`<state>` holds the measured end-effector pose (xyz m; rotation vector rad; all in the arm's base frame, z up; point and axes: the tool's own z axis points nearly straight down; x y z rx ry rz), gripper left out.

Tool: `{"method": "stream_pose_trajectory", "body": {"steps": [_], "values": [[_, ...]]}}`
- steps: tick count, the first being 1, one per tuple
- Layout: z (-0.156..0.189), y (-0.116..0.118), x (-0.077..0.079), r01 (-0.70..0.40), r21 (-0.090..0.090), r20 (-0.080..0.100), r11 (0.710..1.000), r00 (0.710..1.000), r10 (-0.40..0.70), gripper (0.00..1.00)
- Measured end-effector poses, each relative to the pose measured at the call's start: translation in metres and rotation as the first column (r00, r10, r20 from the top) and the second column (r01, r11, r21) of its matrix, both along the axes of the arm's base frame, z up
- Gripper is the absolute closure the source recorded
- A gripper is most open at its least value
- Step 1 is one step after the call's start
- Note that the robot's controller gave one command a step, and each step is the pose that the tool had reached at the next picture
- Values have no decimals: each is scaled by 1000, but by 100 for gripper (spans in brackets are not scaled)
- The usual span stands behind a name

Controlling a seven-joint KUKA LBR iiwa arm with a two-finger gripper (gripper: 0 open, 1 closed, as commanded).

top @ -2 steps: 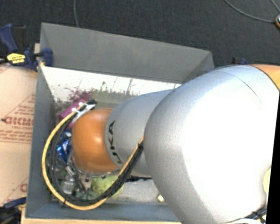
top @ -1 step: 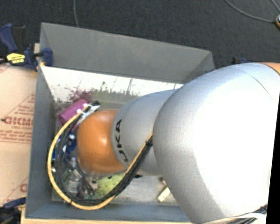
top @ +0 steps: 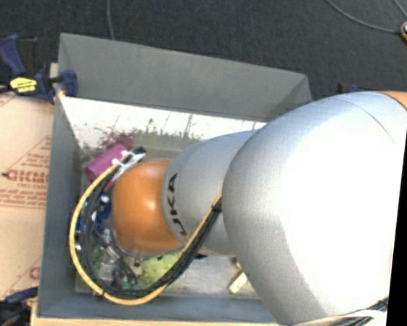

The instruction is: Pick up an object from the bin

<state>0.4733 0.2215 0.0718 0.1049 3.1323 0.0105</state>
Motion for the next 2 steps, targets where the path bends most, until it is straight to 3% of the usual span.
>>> {"method": "stream_pose_trajectory", "body": {"steps": [2], "values": [[28,-1,-1,4,-1,-3,1000,1000,-4,100]]}}
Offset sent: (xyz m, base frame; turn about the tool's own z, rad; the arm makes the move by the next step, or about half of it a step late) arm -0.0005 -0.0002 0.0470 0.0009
